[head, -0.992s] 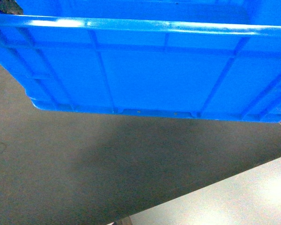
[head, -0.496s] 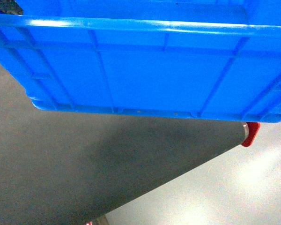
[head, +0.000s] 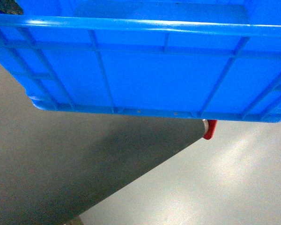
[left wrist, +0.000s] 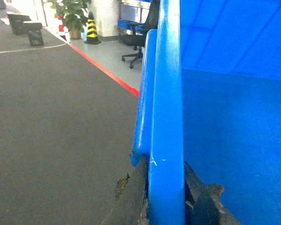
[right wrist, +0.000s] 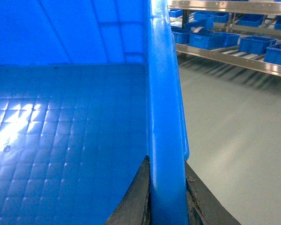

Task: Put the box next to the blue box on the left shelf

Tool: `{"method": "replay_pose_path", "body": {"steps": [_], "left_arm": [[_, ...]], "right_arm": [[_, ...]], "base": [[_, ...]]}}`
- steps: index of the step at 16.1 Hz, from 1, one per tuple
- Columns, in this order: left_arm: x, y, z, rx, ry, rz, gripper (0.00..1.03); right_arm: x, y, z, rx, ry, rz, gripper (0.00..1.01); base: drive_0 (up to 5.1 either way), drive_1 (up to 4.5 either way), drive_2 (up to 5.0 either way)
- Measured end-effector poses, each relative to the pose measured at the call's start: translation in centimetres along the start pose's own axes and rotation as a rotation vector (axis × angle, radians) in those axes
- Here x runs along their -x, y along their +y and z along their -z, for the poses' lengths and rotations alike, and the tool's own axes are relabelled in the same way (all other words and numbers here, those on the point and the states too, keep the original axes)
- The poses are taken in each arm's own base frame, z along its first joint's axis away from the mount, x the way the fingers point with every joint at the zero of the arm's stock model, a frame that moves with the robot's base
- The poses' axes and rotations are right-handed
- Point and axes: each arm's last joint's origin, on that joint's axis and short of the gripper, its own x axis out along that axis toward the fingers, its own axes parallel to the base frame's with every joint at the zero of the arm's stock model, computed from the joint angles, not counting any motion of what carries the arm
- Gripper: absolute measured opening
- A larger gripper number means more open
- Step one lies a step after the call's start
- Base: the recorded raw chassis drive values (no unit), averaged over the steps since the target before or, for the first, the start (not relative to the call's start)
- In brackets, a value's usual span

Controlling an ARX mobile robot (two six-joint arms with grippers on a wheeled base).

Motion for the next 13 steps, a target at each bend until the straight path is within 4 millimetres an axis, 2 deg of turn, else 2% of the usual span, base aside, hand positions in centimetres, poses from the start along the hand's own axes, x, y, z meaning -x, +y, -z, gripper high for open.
{"method": "replay_pose_path", "body": {"steps": [13], "left_arm": [[0.0,0.0,0.01,0.0,0.0,0.0,0.1]], "right_arm": [[0.0,0.0,0.0,0.0,0.0,0.0,0.09]], "base": [[-1.6,-1.55,-1.6]]}}
